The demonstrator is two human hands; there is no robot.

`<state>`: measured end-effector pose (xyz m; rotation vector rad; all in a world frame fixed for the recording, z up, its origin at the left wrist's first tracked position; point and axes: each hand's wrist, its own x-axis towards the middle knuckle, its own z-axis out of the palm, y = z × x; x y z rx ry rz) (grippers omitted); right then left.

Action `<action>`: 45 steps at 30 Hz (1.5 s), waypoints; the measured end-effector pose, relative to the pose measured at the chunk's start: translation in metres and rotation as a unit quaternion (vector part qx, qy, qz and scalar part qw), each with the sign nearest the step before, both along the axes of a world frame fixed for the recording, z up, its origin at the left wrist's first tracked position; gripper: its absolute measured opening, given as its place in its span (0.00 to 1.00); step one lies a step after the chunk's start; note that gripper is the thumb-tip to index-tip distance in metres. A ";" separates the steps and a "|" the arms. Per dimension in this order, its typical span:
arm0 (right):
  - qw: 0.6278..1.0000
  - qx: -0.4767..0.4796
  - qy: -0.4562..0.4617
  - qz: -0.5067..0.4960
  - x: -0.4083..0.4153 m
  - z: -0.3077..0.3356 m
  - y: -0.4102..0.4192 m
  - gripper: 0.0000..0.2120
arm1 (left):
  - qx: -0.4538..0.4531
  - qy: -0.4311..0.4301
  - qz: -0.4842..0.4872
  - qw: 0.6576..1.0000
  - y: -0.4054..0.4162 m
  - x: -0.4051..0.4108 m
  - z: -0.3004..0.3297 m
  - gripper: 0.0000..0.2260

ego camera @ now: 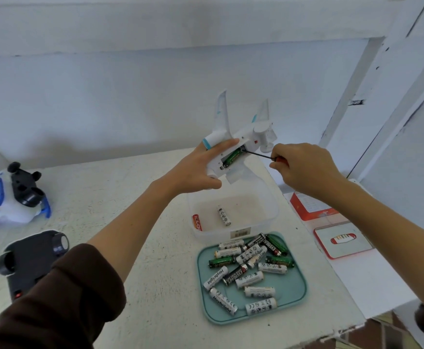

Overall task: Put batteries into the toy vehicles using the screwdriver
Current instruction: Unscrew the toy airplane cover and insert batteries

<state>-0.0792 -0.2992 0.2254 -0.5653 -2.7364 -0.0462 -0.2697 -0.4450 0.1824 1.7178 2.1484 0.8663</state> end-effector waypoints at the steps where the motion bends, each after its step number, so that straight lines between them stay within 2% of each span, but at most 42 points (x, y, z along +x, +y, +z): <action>1: 1.000 -0.004 0.003 0.006 0.001 0.001 0.001 0.09 | -0.001 0.002 0.000 1.000 0.000 0.000 0.000 0.41; 6: 0.999 -0.005 -0.002 0.035 0.009 0.009 0.008 0.08 | -0.004 -0.001 0.000 1.000 -0.001 -0.002 -0.001 0.41; 13: 0.995 -0.069 -0.058 0.044 0.024 0.001 0.015 0.05 | 0.016 -0.019 0.015 1.000 -0.002 -0.003 0.001 0.41; 17: 0.993 -0.091 -0.055 0.050 0.023 -0.004 0.013 0.06 | 0.022 -0.032 0.021 0.999 -0.003 -0.001 0.001 0.41; 21: 0.989 -0.118 -0.050 0.079 0.018 -0.004 0.006 0.05 | 0.056 -0.103 0.047 0.992 -0.012 0.002 0.000 0.40; 26: 0.975 -0.158 -0.064 0.145 0.001 -0.005 -0.015 0.05 | 0.128 -0.242 0.101 0.957 -0.043 0.009 -0.001 0.37; 29: 0.961 -0.179 -0.087 0.192 -0.013 -0.009 -0.035 0.05 | 0.154 -0.275 0.144 0.938 -0.066 0.008 -0.004 0.37; 34: 0.919 -0.205 -0.129 0.311 -0.038 -0.017 -0.077 0.15 | 0.206 -0.300 0.194 0.911 -0.107 0.011 -0.008 0.37; 38: 0.870 -0.236 -0.163 0.402 -0.054 -0.036 -0.117 0.15 | 0.225 -0.296 0.231 0.899 -0.135 0.019 -0.009 0.37; 45: 0.834 -0.256 -0.187 0.451 -0.063 -0.075 -0.159 0.10 | 0.239 -0.298 0.275 0.882 -0.168 0.036 -0.015 0.36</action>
